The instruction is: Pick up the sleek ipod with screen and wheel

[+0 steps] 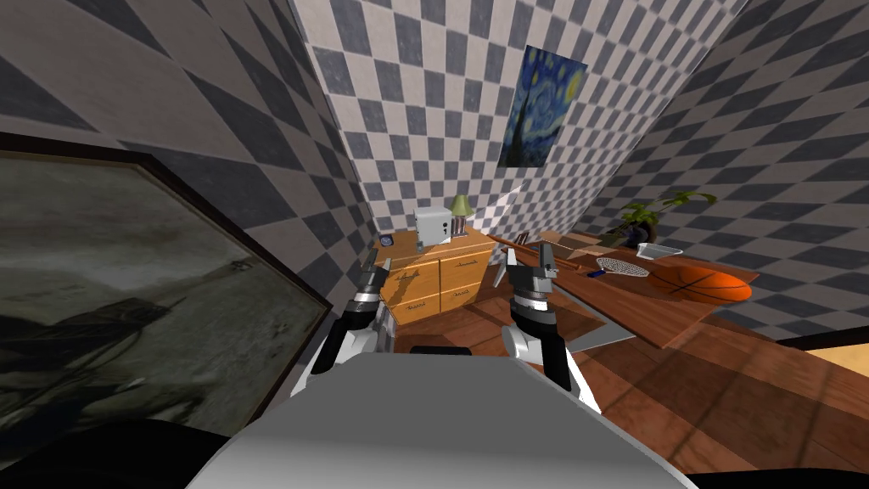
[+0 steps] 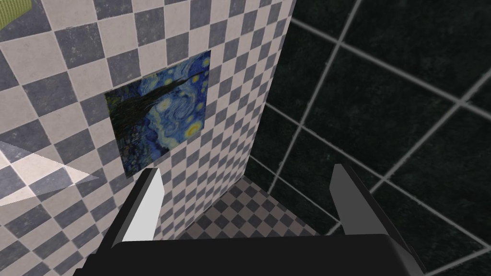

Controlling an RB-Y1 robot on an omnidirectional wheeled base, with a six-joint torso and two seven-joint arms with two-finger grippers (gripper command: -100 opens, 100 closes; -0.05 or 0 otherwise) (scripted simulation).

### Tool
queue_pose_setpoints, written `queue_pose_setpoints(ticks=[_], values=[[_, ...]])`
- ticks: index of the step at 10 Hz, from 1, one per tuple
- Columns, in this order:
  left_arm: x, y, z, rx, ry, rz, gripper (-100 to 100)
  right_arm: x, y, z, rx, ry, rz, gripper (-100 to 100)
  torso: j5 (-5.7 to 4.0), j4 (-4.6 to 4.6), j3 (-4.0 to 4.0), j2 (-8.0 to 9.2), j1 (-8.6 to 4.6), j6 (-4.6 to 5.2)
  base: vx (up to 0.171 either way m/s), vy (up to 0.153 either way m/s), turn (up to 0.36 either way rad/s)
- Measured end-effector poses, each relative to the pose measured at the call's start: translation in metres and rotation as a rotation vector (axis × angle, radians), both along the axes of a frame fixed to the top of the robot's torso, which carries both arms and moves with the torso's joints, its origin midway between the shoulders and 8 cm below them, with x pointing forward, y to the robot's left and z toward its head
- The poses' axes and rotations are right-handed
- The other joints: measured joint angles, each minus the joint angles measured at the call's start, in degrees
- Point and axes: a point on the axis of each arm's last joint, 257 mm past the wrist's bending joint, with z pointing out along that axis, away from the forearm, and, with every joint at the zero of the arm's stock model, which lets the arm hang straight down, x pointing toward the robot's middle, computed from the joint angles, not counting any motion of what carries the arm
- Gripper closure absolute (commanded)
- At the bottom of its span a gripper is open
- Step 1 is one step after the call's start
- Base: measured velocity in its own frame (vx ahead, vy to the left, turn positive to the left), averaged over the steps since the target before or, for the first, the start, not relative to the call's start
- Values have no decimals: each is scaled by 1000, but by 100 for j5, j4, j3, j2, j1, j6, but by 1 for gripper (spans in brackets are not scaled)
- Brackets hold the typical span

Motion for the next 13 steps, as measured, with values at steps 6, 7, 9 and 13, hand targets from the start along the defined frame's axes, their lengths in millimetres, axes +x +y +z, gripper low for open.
queue_pose_setpoints(ticks=[6,7,9,13], values=[[12,-18,-19,46,119,-77,-100,0,0,0,0,0,0,0,0,0,-1,-1,-3,1,-66,-46,-18],[13,-20,-23,52,138,-84,-100,0,0,0,0,0,0,0,0,-1,-1,-2,1,0,-66,-35,-50],[15,-26,-31,73,181,-106,-100,0,0,0,0,0,0,0,1,0,0,-1,2,0,-64,-43,-41],[22,-32,-52,126,274,-146,-100,0,0,0,0,0,0,0,0,0,-1,-3,1,0,-57,-44,-54]])
